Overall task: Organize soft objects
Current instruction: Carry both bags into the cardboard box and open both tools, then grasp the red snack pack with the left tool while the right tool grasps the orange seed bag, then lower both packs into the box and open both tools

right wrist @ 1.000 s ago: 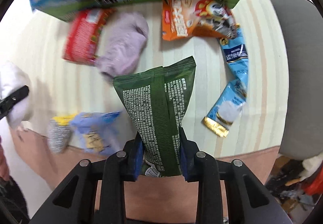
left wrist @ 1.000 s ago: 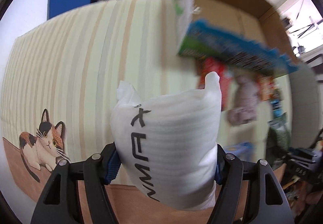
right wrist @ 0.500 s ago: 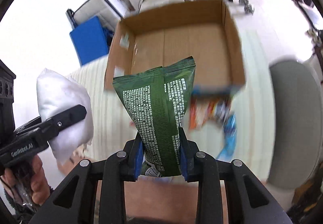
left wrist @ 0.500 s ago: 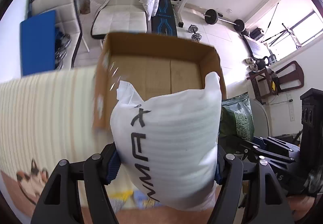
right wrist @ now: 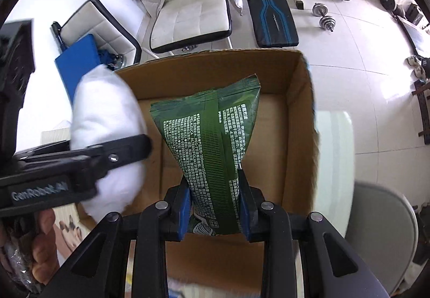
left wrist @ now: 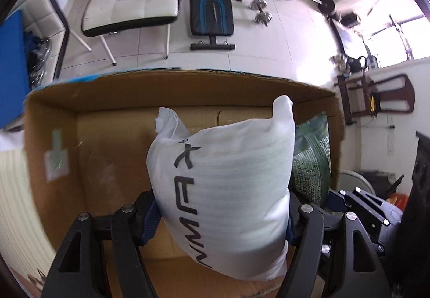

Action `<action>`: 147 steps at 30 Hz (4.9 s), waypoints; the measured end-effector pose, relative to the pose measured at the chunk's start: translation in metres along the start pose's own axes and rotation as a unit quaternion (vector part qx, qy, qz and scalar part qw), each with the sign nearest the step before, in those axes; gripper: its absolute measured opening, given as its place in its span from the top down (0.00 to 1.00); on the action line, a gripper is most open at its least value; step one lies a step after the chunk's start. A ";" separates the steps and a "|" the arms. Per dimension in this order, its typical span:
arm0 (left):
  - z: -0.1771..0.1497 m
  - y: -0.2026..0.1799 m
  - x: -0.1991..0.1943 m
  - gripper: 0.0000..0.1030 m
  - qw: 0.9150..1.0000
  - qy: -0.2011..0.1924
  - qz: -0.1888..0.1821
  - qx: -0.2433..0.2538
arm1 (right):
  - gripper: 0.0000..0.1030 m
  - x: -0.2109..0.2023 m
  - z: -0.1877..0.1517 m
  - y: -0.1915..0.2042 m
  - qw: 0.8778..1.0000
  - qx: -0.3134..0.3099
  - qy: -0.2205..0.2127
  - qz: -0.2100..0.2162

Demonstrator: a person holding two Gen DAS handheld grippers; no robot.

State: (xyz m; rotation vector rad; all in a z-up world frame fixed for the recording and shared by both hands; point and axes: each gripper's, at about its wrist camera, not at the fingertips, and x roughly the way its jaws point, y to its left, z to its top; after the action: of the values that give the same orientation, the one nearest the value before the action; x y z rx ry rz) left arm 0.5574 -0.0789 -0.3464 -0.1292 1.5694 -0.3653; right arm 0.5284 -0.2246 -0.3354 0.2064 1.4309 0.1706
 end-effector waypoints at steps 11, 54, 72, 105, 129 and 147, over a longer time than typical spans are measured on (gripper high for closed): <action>0.009 -0.010 0.018 0.10 0.999 0.021 0.041 0.009 | 0.40 0.041 0.019 -0.005 0.999 -0.007 0.010 -0.030; -0.250 0.039 -0.040 0.04 0.975 -0.078 0.207 -0.028 | 0.00 -0.045 -0.204 -0.010 0.999 0.038 -0.024 -0.009; -0.222 0.048 0.071 0.04 0.970 0.005 0.241 0.006 | 0.67 0.057 -0.234 -0.007 0.995 0.034 0.086 0.029; -0.267 0.069 0.094 0.53 0.979 0.037 0.193 -0.050 | 0.37 0.081 -0.218 0.016 0.975 -0.084 0.204 0.031; -0.273 0.138 0.085 0.46 0.985 0.049 0.136 -0.094 | 0.33 0.094 -0.210 0.031 0.987 -0.052 0.150 -0.016; -0.315 0.078 -0.036 0.59 0.988 -0.058 0.126 -0.072 | 0.52 0.015 -0.242 0.034 0.996 -0.014 0.089 0.028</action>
State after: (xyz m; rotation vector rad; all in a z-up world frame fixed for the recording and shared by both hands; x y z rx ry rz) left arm 0.2585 0.0525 -0.3387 -0.0601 1.4758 -0.0445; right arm 0.2911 -0.1786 -0.3727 0.2126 1.6006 0.2598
